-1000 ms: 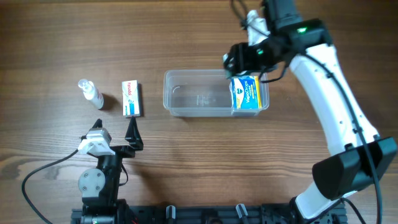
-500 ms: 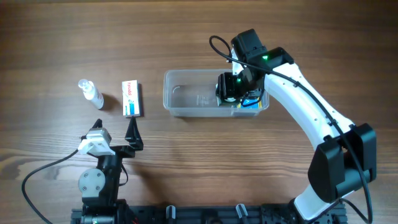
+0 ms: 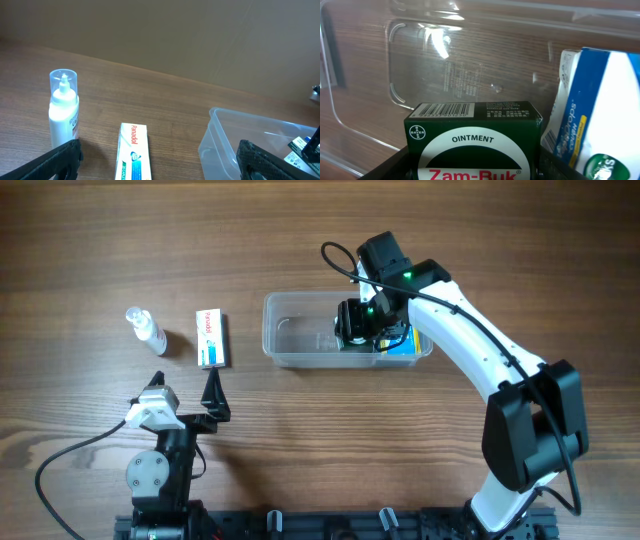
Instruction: Pack container
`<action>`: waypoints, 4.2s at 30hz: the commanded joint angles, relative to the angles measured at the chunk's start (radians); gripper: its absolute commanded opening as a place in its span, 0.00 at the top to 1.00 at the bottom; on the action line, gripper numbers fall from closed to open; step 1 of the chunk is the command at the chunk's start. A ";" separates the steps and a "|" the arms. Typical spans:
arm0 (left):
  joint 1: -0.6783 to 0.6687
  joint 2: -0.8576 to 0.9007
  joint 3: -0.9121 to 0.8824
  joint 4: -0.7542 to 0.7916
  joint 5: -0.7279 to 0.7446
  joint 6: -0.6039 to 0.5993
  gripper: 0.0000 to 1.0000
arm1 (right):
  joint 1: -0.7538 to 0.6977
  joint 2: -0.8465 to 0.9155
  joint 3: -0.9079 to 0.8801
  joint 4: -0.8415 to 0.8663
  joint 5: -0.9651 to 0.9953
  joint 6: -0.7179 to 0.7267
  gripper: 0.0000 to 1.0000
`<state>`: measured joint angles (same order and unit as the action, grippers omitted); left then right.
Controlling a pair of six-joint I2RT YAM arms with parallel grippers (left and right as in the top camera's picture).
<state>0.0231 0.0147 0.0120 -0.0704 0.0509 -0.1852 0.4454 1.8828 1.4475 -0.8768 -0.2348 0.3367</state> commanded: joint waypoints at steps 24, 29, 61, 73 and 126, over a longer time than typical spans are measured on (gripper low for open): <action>0.008 -0.008 -0.006 -0.002 0.008 -0.006 0.00 | 0.001 -0.005 0.225 -0.035 0.180 0.004 0.25; 0.008 -0.008 -0.006 -0.002 0.008 -0.006 0.00 | -0.156 -0.009 0.399 -0.191 0.441 -0.033 0.10; 0.008 -0.008 -0.006 0.047 0.031 -0.007 0.00 | -0.715 0.071 0.161 0.137 0.477 -0.046 0.00; 0.008 0.257 0.431 -0.235 0.094 -0.085 0.00 | -0.715 0.071 0.161 0.137 0.477 -0.046 0.00; -0.045 1.814 1.102 -0.577 -0.090 0.037 0.00 | -0.714 0.071 0.161 0.140 0.477 -0.046 0.00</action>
<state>-0.0151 1.8172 1.1007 -0.6655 -0.0124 -0.1844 -0.2649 1.9442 1.6176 -0.7414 0.2470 0.2970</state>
